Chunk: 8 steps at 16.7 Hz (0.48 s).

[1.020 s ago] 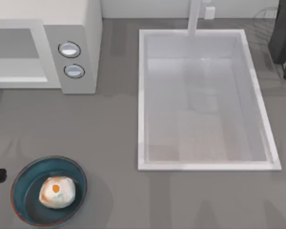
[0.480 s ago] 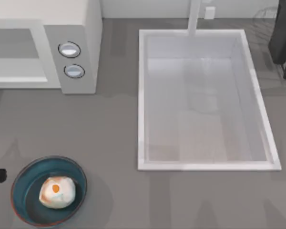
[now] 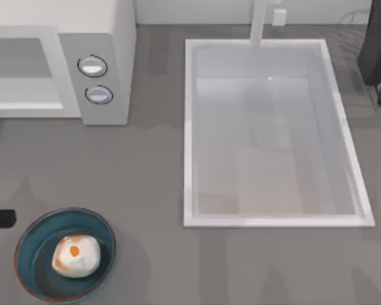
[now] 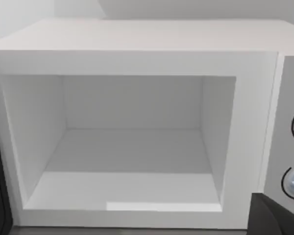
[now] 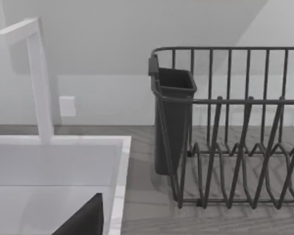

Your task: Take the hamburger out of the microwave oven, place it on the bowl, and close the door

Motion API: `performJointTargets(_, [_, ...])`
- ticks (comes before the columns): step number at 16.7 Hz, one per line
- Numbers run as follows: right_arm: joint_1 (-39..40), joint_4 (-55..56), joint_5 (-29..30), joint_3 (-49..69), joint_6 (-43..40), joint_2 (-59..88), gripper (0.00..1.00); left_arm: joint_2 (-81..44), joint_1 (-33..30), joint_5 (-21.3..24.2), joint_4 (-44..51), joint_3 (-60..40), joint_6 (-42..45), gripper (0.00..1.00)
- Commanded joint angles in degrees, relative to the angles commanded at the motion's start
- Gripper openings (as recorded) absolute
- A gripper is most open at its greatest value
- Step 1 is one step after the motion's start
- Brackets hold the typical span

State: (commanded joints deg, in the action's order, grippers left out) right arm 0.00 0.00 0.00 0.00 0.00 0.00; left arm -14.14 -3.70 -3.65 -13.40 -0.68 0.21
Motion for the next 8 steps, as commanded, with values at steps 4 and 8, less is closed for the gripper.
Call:
performJointTargets(4, [0.0,0.0,0.0,0.0,0.0,0.0,1.0,-4.15,-1.12,-1.11,-4.02,-0.2,0.07,0.0])
performJointTargets(8, [0.0,0.0,0.0,0.0,0.0,0.0,1.0,-4.11,-0.96,-1.1,-4.05,0.04,0.06,0.0])
